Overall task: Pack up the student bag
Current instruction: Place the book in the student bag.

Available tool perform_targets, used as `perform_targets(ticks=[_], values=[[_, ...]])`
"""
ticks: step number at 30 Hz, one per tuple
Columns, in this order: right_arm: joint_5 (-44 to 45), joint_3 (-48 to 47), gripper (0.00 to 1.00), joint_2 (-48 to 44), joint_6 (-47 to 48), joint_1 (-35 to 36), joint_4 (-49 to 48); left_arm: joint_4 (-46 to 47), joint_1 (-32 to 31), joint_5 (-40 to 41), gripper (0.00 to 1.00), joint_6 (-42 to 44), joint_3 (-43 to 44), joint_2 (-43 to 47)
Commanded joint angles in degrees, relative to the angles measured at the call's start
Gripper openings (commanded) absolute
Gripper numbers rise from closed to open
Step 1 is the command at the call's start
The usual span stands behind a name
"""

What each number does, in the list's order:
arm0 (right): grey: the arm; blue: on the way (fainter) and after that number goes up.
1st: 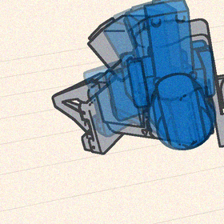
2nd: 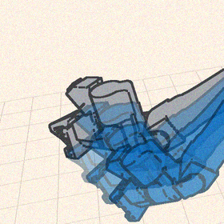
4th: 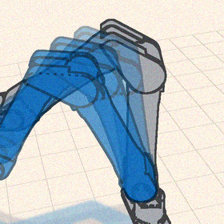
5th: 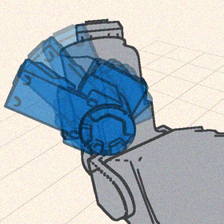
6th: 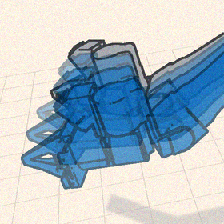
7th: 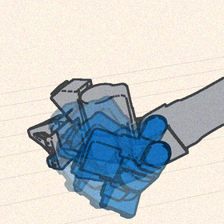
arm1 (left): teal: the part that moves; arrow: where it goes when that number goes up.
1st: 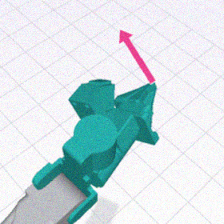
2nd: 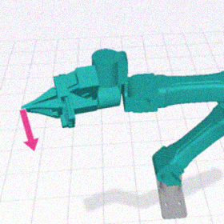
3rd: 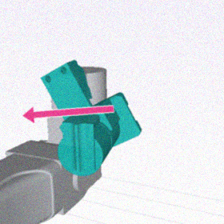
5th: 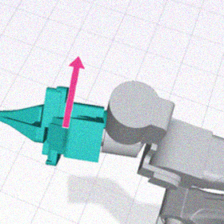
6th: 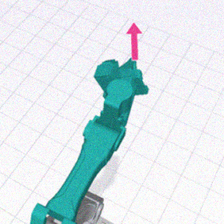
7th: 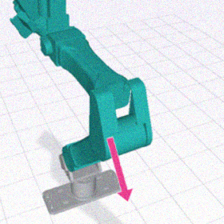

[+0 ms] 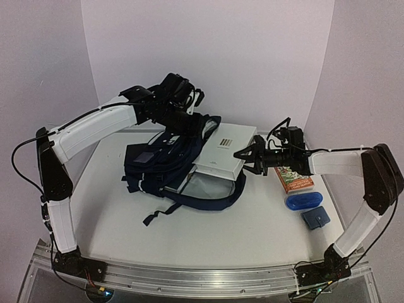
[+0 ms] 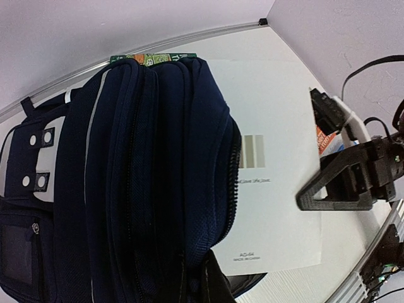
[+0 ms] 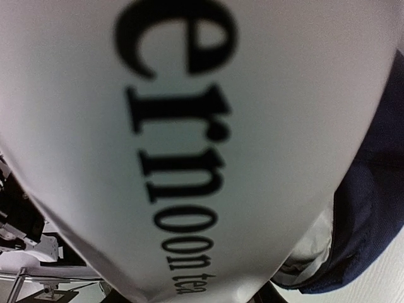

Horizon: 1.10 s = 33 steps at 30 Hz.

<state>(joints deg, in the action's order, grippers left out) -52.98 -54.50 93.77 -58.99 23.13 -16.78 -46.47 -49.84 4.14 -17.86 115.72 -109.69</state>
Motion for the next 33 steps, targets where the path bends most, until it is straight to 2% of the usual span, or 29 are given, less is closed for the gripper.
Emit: perform_targets(ticks=[1, 10, 20, 24, 30, 33], values=[[-0.58, -3.86, 0.00, 3.90, -3.01, 4.09, -8.10, 8.83, -0.17, -0.60, 0.00, 0.40, 2.92, 4.21], [-1.50, -5.79, 0.00, 7.45, -4.15, 8.00, -10.03, 10.37, -0.16, -2.12, 0.00, 0.63, 0.92, 5.66], [0.50, -11.70, 0.00, 12.50, -4.63, 8.20, -12.03, 13.50, -0.15, -9.29, 0.00, 0.47, -2.57, 7.91], [0.44, -10.86, 0.00, 14.61, -6.54, 8.17, -13.13, 13.50, -0.16, -7.44, 0.00, 0.78, -3.71, 9.19], [0.35, -6.40, 0.00, 11.53, -4.56, 7.22, -12.30, 14.01, -0.17, -5.06, 0.00, 1.33, -5.82, 10.45], [-1.34, -3.76, 0.00, 9.18, -4.24, 4.35, -10.48, 13.02, -0.17, -2.20, 0.00, 1.34, -5.57, 10.67]])
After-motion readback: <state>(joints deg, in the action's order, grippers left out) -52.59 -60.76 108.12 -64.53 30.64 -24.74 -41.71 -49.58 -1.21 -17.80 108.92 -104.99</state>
